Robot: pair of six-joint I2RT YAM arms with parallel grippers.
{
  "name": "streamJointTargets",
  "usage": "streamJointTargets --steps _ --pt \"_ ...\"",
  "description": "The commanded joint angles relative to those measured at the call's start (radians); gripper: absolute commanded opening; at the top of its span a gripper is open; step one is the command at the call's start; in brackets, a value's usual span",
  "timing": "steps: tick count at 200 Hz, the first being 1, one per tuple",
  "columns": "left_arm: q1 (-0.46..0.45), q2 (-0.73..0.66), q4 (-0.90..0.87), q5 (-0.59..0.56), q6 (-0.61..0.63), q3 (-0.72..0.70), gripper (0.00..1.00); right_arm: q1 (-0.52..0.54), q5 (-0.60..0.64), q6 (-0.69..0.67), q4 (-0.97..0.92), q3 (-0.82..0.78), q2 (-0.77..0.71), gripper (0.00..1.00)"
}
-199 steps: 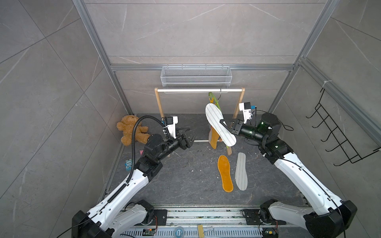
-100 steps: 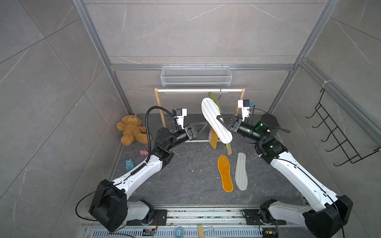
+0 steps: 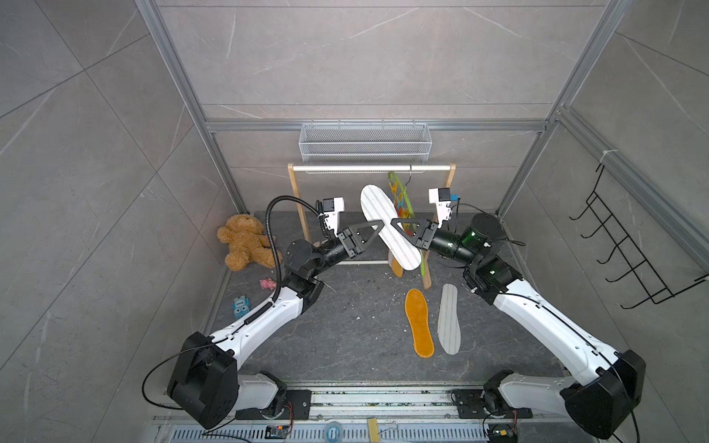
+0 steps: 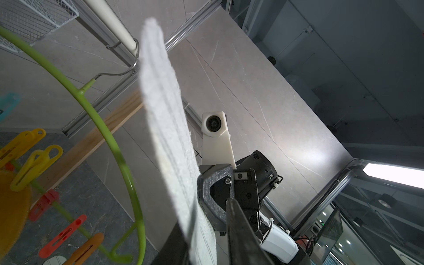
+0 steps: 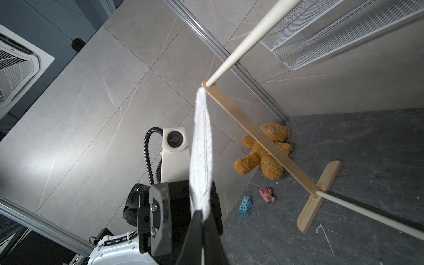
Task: Take the shoe insoles off the hanger
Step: Place the insole at the center of the board.
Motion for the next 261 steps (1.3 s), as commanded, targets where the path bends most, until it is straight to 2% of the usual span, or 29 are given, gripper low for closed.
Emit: streamJointTargets --steps 1,16,20,36,53,68,82,111,131,165,186,220,261 --pt "0.007 0.008 0.085 -0.012 -0.011 0.034 0.14 0.006 0.011 0.002 0.031 -0.007 0.001 0.00" --pt "0.009 0.007 0.058 -0.009 -0.001 0.037 0.03 0.006 0.017 -0.013 0.006 -0.006 -0.006 0.00" --pt "0.010 0.005 0.045 -0.008 0.004 0.037 0.00 0.006 0.020 -0.022 -0.007 -0.006 -0.010 0.03" --pt "0.028 -0.004 -0.014 0.004 0.020 0.034 0.00 0.006 0.041 -0.068 -0.080 0.003 -0.034 0.21" --pt "0.063 -0.024 -0.073 0.021 0.028 0.018 0.00 0.006 0.078 -0.131 -0.180 0.018 -0.069 0.47" --pt "0.095 -0.052 -0.159 0.058 0.060 0.008 0.00 0.006 0.112 -0.196 -0.285 0.043 -0.098 0.58" --pt "0.116 -0.088 -0.354 0.102 0.156 0.029 0.00 0.004 0.135 -0.259 -0.378 0.071 -0.118 0.64" --pt "0.118 -0.134 -0.832 0.121 0.417 0.101 0.00 -0.001 0.197 -0.385 -0.577 0.140 -0.151 0.73" --pt "0.118 -0.129 -0.994 0.128 0.498 0.094 0.00 -0.004 0.267 -0.467 -0.674 0.169 -0.181 0.80" --pt "0.115 -0.064 -0.908 0.130 0.418 -0.044 0.00 -0.009 0.484 -0.539 -0.788 0.167 -0.245 0.86" --pt "0.095 0.024 -0.806 0.139 0.345 -0.116 0.00 -0.014 0.565 -0.561 -0.880 0.189 -0.259 0.88" --pt "-0.005 0.189 -0.760 0.099 0.326 -0.120 0.00 -0.026 0.631 -0.559 -0.948 0.181 -0.293 0.91" --pt "-0.086 0.368 -0.580 0.079 0.200 -0.134 0.00 -0.033 0.660 -0.545 -0.956 0.156 -0.324 0.93"
